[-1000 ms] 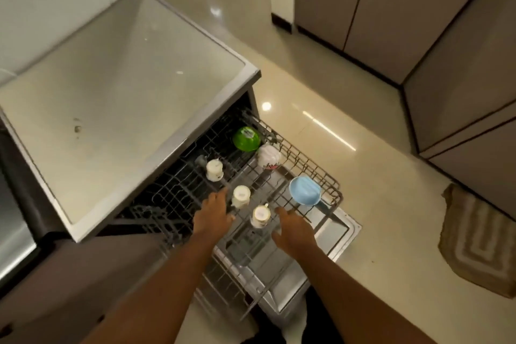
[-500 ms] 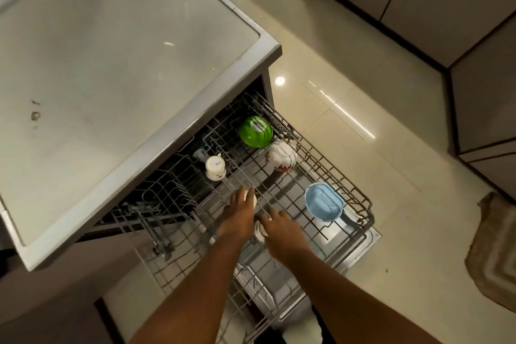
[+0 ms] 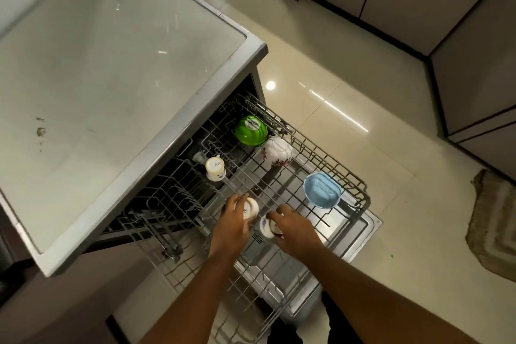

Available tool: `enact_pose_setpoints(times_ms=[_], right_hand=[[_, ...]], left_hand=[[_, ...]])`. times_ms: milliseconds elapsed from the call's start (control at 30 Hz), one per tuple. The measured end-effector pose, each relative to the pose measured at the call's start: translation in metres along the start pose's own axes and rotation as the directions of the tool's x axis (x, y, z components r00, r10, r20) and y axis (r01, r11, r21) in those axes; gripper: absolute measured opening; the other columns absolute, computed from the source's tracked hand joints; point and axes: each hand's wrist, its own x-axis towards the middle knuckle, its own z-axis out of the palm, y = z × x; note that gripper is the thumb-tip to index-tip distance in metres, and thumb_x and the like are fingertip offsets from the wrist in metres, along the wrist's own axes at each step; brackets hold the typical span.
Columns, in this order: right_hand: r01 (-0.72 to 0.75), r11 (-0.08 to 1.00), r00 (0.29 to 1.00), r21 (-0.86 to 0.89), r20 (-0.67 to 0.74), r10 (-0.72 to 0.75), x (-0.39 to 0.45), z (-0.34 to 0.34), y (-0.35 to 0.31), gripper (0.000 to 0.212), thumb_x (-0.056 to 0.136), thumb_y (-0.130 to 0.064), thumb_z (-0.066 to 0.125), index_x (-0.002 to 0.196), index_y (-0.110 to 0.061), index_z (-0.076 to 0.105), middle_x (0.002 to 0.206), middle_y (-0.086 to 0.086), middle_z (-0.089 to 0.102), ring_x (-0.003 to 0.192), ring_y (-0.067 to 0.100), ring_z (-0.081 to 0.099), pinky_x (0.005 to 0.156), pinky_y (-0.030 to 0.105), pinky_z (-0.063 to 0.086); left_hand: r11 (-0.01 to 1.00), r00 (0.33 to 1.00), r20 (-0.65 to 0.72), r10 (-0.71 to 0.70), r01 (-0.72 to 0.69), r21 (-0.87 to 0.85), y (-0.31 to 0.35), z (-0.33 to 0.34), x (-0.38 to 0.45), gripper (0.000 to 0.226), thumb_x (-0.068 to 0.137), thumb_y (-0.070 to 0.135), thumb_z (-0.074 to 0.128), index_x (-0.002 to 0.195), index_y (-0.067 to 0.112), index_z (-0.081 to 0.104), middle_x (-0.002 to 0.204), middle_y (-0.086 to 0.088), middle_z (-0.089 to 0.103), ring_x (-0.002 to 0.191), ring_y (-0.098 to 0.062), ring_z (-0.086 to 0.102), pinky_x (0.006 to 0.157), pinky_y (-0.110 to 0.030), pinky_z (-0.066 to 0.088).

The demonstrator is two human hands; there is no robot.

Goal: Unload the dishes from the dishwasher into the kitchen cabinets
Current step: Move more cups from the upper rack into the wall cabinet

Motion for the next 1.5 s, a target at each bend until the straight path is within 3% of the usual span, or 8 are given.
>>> enact_pose_setpoints(times_ms=[233, 367, 533, 833, 967, 1167, 1300, 1500], right_hand=[[-0.106, 0.994, 0.985, 0.036, -0.135, 0.110, -0.064, -0.015, -0.017, 0.055, 0.078, -0.039, 0.073, 0.128, -0.025, 0.053, 0.118, 0.000, 0.060, 0.093, 0.020, 0.066, 0.076, 0.029, 0.054], [-0.179, 0.983, 0.973, 0.031, -0.144, 0.182, -0.099, 0.001, -0.031, 0.055, 0.081, -0.037, 0.066, 0.132, -0.027, 0.051, 0.122, 0.000, 0.060, 0.105, 0.021, 0.062, 0.084, 0.034, 0.054], [-0.228, 0.969, 0.952, 0.091, -0.187, 0.242, -0.140, 0.002, -0.055, 0.054, 0.082, -0.034, 0.063, 0.134, -0.031, 0.050, 0.127, -0.003, 0.054, 0.113, 0.020, 0.054, 0.087, 0.033, 0.050], [-0.106, 0.994, 0.940, 0.025, -0.323, 0.109, -0.215, -0.044, -0.147, 0.057, 0.075, -0.039, 0.066, 0.129, -0.029, 0.055, 0.117, -0.003, 0.057, 0.106, 0.018, 0.054, 0.080, 0.030, 0.050], [-0.030, 0.999, 0.950, -0.040, -0.311, 0.016, -0.233, -0.057, -0.172, 0.056, 0.074, -0.045, 0.062, 0.128, -0.031, 0.054, 0.112, -0.003, 0.056, 0.104, 0.017, 0.053, 0.078, 0.029, 0.047], [0.146, 0.984, 0.950, -0.102, -0.264, -0.169, -0.261, -0.078, -0.210, 0.066, 0.068, -0.047, 0.061, 0.131, -0.034, 0.047, 0.118, -0.005, 0.059, 0.107, 0.017, 0.055, 0.081, 0.033, 0.052], [0.264, 0.959, 0.919, -0.104, -0.273, -0.283, -0.281, -0.082, -0.241, 0.070, 0.065, -0.050, 0.062, 0.132, -0.036, 0.043, 0.115, -0.010, 0.061, 0.105, 0.013, 0.057, 0.082, 0.032, 0.052], [0.456, 0.884, 0.834, -0.100, -0.300, -0.464, -0.304, -0.083, -0.309, 0.050, 0.066, -0.049, 0.067, 0.112, -0.039, 0.050, 0.097, -0.017, 0.060, 0.090, 0.004, 0.057, 0.072, 0.029, 0.052]], left_hand=[[0.996, 0.996, 0.042, 0.082, -0.083, 0.017, -0.016, -0.005, -0.067, 0.062, 0.092, 0.020, 0.062, 0.146, 0.025, 0.033, 0.144, 0.002, 0.032, 0.127, -0.019, 0.047, 0.095, -0.039, 0.054], [0.997, 0.996, 0.053, 0.066, -0.068, 0.033, -0.023, -0.010, -0.101, 0.062, 0.091, 0.020, 0.064, 0.146, 0.022, 0.036, 0.143, 0.004, 0.034, 0.124, -0.019, 0.049, 0.094, -0.037, 0.053], [0.972, 0.980, 0.085, 0.179, -0.190, 0.139, -0.017, -0.044, -0.129, 0.067, 0.088, 0.015, 0.066, 0.148, 0.018, 0.037, 0.145, -0.002, 0.036, 0.127, -0.021, 0.049, 0.102, -0.035, 0.048], [0.941, 0.940, -0.139, 0.312, -0.286, 0.181, -0.008, -0.130, -0.227, 0.066, 0.077, 0.024, 0.069, 0.140, 0.017, 0.050, 0.130, -0.002, 0.053, 0.101, -0.024, 0.064, 0.081, -0.046, 0.053], [0.937, 0.907, -0.260, 0.331, -0.285, 0.201, -0.017, -0.145, -0.261, 0.065, 0.077, 0.038, 0.067, 0.138, 0.022, 0.054, 0.123, 0.002, 0.057, 0.096, -0.020, 0.065, 0.077, -0.038, 0.054], [0.984, 0.848, -0.501, 0.173, -0.170, 0.051, -0.009, -0.171, -0.347, 0.064, 0.080, 0.053, 0.057, 0.140, 0.032, 0.052, 0.120, 0.010, 0.054, 0.101, -0.010, 0.058, 0.084, -0.036, 0.050], [0.962, 0.784, -0.621, -0.018, -0.155, -0.224, -0.003, -0.173, -0.417, 0.059, 0.076, 0.041, 0.075, 0.132, 0.033, 0.060, 0.108, 0.023, 0.054, 0.097, -0.001, 0.058, 0.082, -0.024, 0.051], [0.914, 0.686, -0.704, -0.184, -0.143, -0.379, -0.011, -0.189, -0.495, 0.065, 0.068, 0.035, 0.084, 0.129, 0.035, 0.061, 0.112, 0.019, 0.062, 0.105, 0.002, 0.060, 0.092, -0.028, 0.051]])
